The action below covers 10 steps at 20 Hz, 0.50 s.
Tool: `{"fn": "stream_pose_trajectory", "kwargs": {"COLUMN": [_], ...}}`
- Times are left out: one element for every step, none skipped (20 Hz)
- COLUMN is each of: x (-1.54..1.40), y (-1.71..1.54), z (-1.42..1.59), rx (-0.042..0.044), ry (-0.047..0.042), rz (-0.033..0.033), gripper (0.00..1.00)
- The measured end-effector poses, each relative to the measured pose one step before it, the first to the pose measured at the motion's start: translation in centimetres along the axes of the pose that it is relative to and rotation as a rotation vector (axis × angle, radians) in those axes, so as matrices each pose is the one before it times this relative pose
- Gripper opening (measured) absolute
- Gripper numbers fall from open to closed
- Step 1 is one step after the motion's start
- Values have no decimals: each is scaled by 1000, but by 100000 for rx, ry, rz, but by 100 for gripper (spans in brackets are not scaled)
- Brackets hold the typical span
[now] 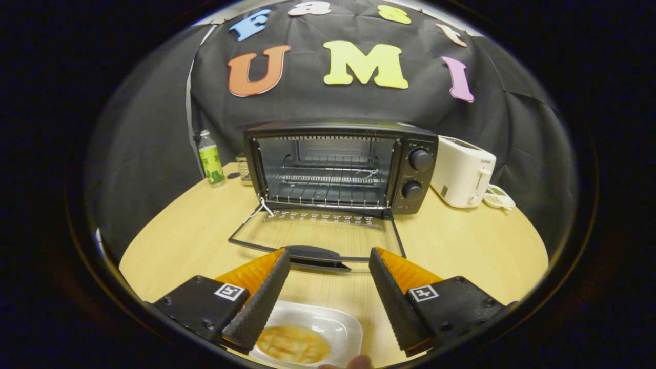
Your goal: Open the toaster oven, put the food inside, and close the toaster oven door.
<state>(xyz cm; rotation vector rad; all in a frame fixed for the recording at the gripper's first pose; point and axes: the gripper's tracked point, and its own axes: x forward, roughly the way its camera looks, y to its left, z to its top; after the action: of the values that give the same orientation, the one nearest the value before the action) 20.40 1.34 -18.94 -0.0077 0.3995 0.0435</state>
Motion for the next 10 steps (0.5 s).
{"fn": "stream_pose_trajectory", "kwargs": {"x": [-1070,-911,-978,-1078,-919,-684,-765,-593,-446,-405], "y": [349,442,507,463,408,298,469,226,146,168], "z": [177,-17,-6,-330,-435,-513,-766,-589,-416,-388], "rx": [111,460,713,-494,-972,-729,-758,-376,-622,-1012], "ry": [-1643,-1278,-1362,-1361,-560,-161,-261,-332,-519,-1224], "rz": [1168,1628,1395,1358,876,762,965,379,335,-417], "gripper": [100,100,100,100,100,100,100,100,100,100]}}
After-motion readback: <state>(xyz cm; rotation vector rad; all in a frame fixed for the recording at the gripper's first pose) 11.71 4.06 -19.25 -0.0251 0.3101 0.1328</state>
